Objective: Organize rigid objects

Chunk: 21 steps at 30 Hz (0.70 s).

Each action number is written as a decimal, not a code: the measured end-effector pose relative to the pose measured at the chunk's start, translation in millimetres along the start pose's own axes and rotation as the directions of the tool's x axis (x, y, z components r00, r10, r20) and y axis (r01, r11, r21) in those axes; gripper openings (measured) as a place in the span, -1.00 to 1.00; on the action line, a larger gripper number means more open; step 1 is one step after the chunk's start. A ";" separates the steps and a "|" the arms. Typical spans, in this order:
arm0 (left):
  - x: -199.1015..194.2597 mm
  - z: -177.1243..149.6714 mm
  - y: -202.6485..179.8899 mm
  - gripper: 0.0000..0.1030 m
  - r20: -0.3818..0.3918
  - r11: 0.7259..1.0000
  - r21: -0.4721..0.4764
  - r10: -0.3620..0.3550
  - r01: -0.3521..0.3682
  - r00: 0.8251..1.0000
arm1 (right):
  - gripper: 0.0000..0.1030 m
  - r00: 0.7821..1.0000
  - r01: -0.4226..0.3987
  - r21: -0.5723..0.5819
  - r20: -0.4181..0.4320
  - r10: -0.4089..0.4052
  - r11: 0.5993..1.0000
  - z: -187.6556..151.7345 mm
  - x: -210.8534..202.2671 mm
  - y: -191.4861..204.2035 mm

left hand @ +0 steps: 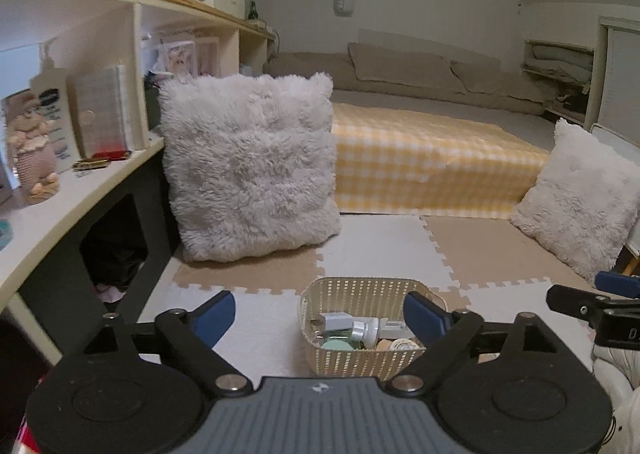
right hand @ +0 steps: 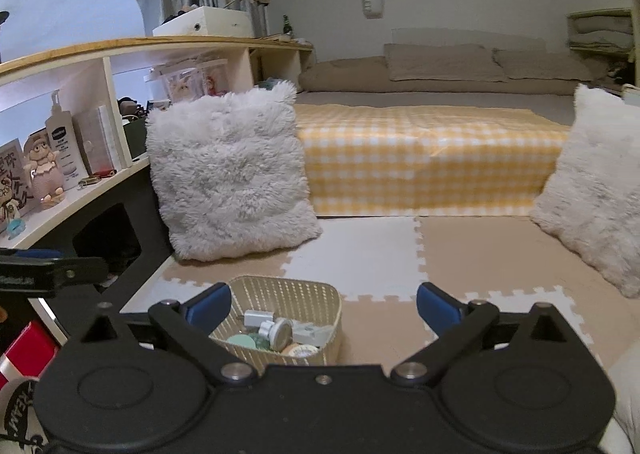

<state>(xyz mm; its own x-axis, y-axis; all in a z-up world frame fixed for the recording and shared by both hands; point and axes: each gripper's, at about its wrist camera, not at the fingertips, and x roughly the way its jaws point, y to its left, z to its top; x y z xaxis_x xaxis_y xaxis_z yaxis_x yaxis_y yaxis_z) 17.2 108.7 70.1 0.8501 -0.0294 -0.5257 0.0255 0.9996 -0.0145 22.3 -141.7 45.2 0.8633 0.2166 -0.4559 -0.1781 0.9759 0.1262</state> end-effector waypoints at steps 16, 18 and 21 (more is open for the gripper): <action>-28.2 -47.0 8.6 1.00 0.040 0.999 -0.016 0.034 -0.033 0.999 | 1.00 0.998 0.054 0.006 0.031 -0.054 0.999 -41.5 -38.6 9.7; -29.8 -50.2 7.1 1.00 0.040 1.000 -0.010 0.027 -0.027 0.999 | 1.00 0.998 0.056 -0.001 0.032 -0.056 0.998 -43.5 -39.3 11.1; -30.9 -53.8 5.5 1.00 0.039 1.000 -0.007 0.021 -0.021 0.999 | 1.00 0.997 0.065 -0.006 0.041 -0.065 0.998 -44.6 -40.3 12.2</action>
<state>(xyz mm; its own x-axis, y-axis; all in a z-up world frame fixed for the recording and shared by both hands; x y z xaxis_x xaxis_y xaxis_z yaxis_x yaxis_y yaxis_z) -37.2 115.2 40.5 0.8704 -0.0081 -0.4923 0.0041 1.0000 -0.0091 -35.7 -137.3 25.8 0.8917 0.1515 -0.4265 -0.1245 0.9881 0.0907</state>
